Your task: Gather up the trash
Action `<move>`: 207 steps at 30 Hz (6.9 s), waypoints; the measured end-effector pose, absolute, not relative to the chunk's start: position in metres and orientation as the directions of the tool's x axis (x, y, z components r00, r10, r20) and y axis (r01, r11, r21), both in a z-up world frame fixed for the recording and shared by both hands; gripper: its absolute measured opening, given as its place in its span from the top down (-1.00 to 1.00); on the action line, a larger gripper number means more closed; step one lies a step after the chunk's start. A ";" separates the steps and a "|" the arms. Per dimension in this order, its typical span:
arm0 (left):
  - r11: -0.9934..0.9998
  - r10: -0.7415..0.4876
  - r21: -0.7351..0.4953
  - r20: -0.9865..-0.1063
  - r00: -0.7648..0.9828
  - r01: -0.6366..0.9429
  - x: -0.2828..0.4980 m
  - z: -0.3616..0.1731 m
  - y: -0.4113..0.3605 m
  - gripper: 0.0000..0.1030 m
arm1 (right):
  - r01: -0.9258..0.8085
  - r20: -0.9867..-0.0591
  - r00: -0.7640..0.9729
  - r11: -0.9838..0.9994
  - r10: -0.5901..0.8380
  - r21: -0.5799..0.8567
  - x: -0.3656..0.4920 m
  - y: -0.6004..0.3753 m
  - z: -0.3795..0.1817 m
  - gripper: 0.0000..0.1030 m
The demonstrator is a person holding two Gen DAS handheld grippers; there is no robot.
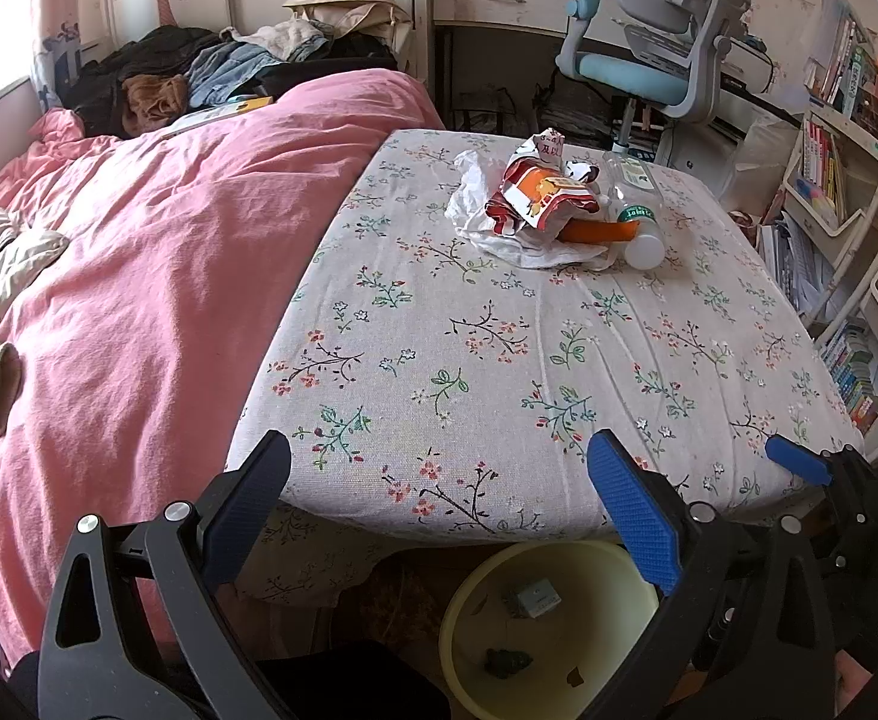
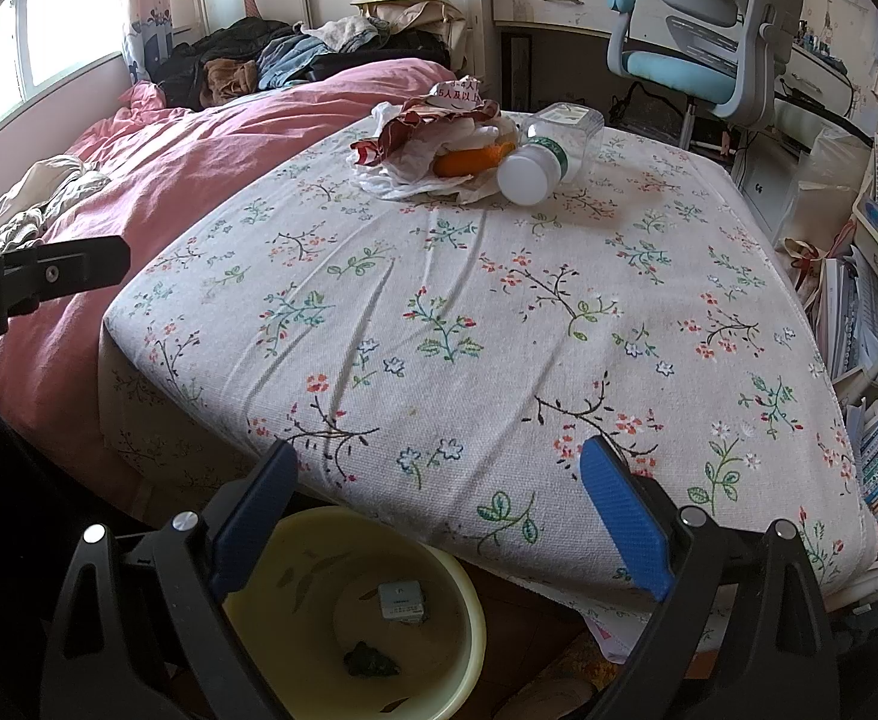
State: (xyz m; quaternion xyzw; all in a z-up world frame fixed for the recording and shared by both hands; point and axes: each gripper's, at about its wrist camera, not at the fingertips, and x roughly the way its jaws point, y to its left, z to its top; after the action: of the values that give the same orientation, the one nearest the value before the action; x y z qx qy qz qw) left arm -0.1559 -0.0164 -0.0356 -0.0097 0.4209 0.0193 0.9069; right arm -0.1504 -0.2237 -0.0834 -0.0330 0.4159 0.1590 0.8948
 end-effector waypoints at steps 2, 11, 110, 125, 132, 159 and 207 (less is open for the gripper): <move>0.999 0.027 0.000 -0.764 0.644 -0.043 -0.156 -0.036 -0.016 -0.86 | -0.312 -0.755 0.604 0.947 0.257 0.073 -0.150 -0.224 -0.083 -0.77; 0.999 0.028 0.000 -0.765 0.643 -0.043 -0.156 -0.036 -0.017 -0.86 | -0.313 -0.756 0.602 0.947 0.256 0.072 -0.151 -0.223 -0.085 -0.77; 0.983 -0.153 -0.072 -0.829 0.539 0.169 0.128 -0.065 -0.071 -0.23 | -0.208 -0.751 0.554 0.933 0.360 0.294 0.090 -0.262 -0.077 -0.23; 0.945 -0.328 -0.251 -0.749 0.576 0.212 0.071 -0.019 -0.032 0.86 | -0.202 -0.651 0.556 0.844 0.516 0.497 0.043 -0.292 -0.047 -0.21; 0.928 -0.369 -0.259 -0.738 0.565 0.269 0.033 -0.012 -0.020 0.86 | -0.211 -0.657 0.544 0.843 0.522 0.495 0.022 -0.293 -0.045 -0.21; 0.962 -0.147 0.021 -0.797 0.585 0.271 0.065 -0.051 -0.037 -0.38 | -0.227 -0.718 0.450 0.846 0.531 0.483 0.020 -0.293 -0.078 -0.22; 0.943 -0.290 -0.125 -0.764 0.576 0.308 -0.166 -0.010 -0.011 0.95 | -0.363 -0.681 0.434 0.806 0.590 0.468 -0.174 -0.243 -0.069 -0.22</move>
State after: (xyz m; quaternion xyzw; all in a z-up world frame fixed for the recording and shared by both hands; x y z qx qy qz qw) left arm -0.1658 -0.0110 -0.0101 0.0106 0.4283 -0.1684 0.8877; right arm -0.1740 -0.2431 -0.0690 0.1264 0.4496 0.2847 0.8372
